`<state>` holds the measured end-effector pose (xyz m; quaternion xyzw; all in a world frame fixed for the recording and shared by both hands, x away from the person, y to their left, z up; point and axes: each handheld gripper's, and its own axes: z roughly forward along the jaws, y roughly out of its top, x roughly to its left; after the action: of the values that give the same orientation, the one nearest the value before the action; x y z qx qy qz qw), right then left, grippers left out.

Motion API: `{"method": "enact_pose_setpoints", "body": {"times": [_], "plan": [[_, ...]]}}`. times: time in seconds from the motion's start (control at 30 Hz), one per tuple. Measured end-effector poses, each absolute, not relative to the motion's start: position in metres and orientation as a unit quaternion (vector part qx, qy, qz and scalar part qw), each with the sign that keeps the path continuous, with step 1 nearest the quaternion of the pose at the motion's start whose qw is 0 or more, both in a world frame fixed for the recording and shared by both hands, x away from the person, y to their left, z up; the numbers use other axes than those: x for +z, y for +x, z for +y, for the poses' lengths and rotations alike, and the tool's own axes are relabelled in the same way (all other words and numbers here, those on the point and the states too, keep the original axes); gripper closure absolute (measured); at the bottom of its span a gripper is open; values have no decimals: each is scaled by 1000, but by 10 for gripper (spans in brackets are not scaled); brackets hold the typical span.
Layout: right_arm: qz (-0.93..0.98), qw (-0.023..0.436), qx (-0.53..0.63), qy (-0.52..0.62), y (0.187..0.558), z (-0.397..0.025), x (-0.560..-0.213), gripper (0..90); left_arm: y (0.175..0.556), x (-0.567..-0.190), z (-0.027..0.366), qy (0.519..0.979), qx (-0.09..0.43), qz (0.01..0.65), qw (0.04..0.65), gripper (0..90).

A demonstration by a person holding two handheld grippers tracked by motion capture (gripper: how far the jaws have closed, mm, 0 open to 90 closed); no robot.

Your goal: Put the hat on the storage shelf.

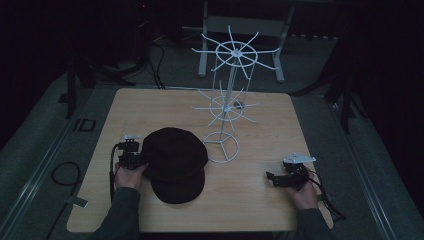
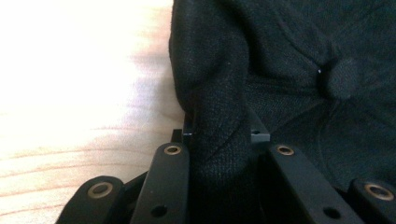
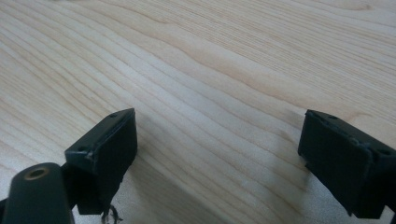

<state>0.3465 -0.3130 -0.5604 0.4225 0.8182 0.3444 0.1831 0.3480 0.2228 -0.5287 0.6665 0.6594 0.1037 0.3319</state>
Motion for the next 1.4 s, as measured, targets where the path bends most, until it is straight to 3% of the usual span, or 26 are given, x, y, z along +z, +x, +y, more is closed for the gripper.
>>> {"method": "enact_pose_setpoints", "body": {"times": [0.7, 1.4], "plan": [[817, 183, 345, 424, 346, -313, -560, 116, 330, -469, 237, 656, 130, 611, 424, 782], [817, 183, 345, 425, 346, -313, -560, 116, 315, -424, 259, 657, 148, 568, 473, 779]]}}
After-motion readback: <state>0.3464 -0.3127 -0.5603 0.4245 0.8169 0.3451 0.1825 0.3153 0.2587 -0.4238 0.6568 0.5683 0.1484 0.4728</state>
